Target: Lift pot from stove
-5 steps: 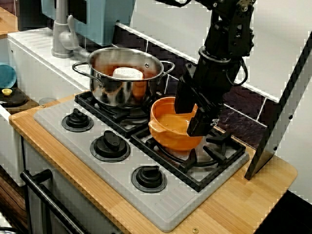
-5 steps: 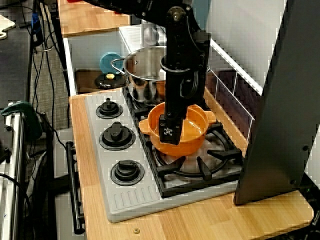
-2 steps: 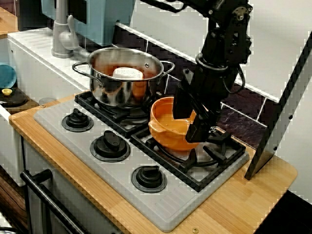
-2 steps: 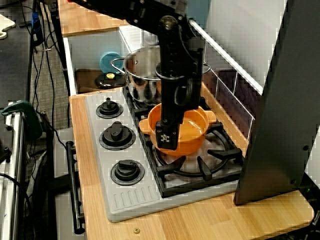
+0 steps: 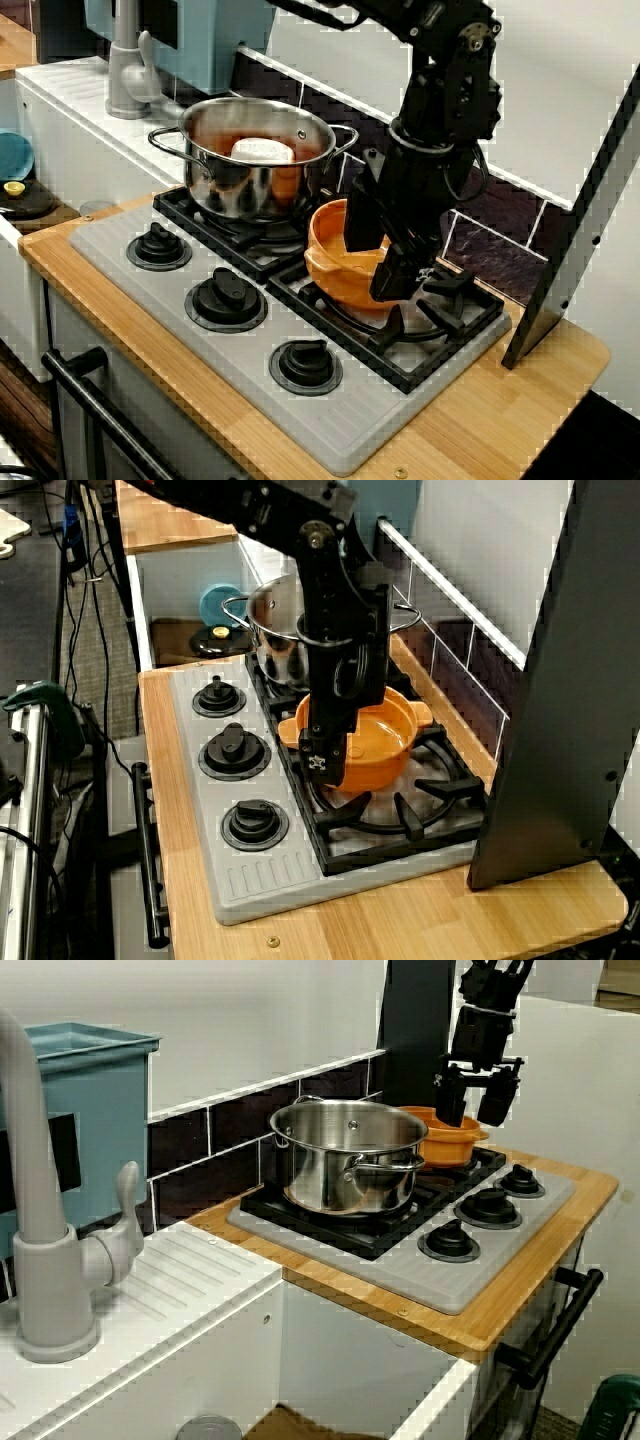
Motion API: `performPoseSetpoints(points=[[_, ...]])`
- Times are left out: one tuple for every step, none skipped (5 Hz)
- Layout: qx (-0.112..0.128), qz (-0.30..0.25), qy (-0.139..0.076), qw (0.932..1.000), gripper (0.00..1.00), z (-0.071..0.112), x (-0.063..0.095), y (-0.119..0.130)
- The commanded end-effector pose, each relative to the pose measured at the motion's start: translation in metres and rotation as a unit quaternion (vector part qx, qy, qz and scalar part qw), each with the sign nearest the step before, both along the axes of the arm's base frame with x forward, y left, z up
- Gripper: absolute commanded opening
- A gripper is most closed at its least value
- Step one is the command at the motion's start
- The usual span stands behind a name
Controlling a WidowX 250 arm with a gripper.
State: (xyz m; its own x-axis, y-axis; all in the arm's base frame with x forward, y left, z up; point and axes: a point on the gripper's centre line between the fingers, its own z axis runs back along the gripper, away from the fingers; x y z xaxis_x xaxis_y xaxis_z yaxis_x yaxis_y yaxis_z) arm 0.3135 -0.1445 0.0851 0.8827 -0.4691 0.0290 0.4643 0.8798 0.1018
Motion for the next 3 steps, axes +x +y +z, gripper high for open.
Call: performPoseSetpoints(points=[[-0.014, 0.012, -0.046, 0.9988, 1.00, 0.0166, 0.0040, 0.0058], [-0.011, 0.014, -0.044, 0.9989, 1.00, 0.0128, 0.0043, 0.0057], [-0.025, 0.040, -0.041, 0.9981, 0.00, 0.0121, 0.0069, 0.0124]])
